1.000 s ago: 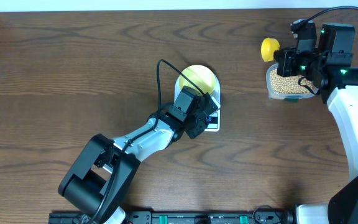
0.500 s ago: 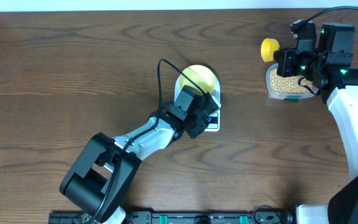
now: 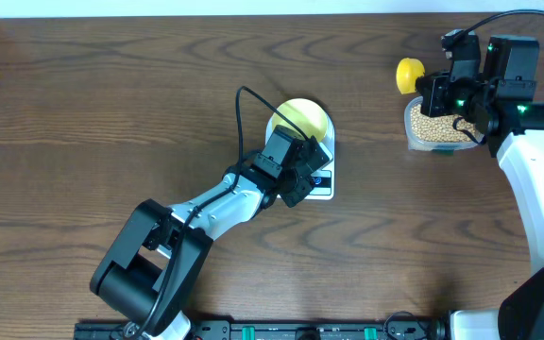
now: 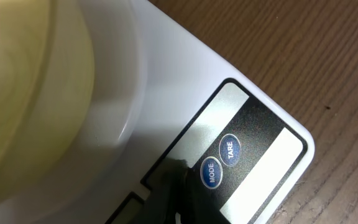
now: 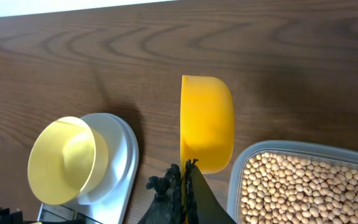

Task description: Scoop item into bowl and weigh 50g on scale

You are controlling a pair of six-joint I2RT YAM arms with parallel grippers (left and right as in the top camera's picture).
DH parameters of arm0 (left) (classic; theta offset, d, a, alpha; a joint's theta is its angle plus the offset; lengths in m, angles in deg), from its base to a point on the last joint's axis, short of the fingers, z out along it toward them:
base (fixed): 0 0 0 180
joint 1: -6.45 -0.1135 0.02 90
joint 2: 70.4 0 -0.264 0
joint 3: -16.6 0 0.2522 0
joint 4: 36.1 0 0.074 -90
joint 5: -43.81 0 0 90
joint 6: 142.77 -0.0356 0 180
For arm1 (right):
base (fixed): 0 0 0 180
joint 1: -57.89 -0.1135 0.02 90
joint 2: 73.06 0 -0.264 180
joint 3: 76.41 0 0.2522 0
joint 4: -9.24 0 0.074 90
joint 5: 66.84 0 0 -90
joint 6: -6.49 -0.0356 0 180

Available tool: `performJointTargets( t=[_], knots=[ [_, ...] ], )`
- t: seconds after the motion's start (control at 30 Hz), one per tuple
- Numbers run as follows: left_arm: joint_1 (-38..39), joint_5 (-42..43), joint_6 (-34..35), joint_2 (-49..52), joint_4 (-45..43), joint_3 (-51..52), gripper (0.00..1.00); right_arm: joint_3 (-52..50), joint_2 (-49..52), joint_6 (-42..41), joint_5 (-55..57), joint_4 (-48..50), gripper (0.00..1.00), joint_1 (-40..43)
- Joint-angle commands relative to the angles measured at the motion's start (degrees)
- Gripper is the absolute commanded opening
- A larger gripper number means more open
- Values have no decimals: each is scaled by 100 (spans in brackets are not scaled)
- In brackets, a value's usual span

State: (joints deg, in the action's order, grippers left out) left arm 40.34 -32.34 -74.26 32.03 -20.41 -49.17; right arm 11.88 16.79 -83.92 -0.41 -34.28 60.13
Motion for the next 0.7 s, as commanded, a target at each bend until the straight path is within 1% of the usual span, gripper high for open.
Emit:
performJointTargets(
  t=[0.0, 0.3, 0.67],
  knots=[
    [-55, -245, -76, 398, 251, 208, 8, 114, -101, 48, -57, -4, 1, 11],
    [107, -227, -74, 398, 354, 208, 8, 114, -101, 48, -57, -4, 1, 11],
    [63, -251, -74, 492, 315, 210, 7, 114, -101, 48, -57, -44, 1, 11]
  ],
)
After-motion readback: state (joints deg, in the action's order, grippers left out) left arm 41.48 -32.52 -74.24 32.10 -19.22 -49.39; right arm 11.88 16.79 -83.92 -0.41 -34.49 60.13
